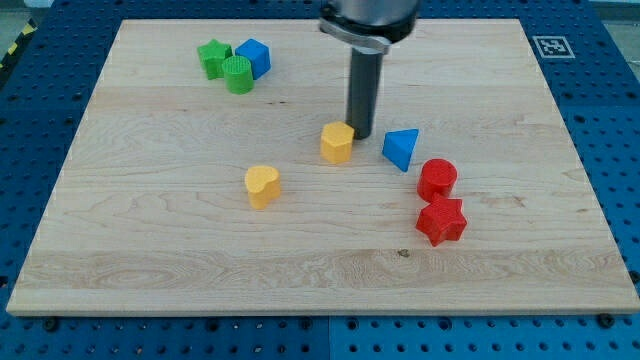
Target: Slide the blue triangle above the red star
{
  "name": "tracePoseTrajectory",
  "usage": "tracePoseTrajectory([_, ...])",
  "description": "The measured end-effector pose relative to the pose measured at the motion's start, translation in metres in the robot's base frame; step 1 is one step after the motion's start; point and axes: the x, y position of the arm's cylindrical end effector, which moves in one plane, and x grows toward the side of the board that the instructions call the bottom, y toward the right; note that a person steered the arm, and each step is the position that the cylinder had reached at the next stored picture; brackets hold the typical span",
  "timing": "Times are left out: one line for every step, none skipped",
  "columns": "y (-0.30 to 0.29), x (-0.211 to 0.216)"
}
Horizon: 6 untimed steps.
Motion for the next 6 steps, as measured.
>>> tracePoseTrajectory([-0.009,0.019])
tracePoseTrajectory([0.003,0.021])
tracePoseTrajectory([0.020,0.023])
tracePoseTrajectory([0.034,0.033])
tracePoseTrajectory([0.047,0.035])
tracePoseTrajectory([0.057,0.035])
